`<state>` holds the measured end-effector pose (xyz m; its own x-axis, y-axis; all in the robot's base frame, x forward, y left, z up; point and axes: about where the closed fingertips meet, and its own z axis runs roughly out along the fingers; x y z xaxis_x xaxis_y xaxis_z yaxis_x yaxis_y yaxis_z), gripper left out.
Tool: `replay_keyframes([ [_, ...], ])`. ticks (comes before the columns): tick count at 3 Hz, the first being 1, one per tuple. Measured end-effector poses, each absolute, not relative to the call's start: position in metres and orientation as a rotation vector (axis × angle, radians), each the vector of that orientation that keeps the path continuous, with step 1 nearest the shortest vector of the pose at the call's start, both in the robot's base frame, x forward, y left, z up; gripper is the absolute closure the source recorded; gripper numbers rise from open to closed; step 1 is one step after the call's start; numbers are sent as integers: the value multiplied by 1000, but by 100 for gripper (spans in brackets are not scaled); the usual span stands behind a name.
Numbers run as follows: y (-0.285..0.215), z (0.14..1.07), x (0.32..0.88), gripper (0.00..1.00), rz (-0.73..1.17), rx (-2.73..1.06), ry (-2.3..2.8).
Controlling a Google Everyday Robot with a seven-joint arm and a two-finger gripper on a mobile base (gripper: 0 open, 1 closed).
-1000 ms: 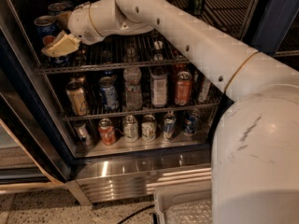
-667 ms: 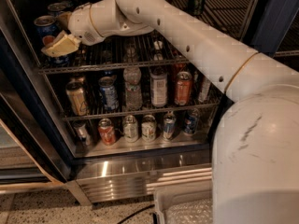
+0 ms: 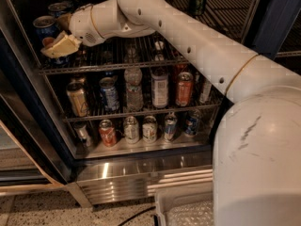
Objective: Pick pepsi can from top shelf of fridge
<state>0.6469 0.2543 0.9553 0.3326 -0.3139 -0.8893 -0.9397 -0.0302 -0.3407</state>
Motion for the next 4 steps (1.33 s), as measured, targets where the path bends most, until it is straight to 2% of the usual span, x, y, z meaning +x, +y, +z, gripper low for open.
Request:
replay_keyframes([
  [4, 255, 949, 661, 100, 864, -1500, 1192],
])
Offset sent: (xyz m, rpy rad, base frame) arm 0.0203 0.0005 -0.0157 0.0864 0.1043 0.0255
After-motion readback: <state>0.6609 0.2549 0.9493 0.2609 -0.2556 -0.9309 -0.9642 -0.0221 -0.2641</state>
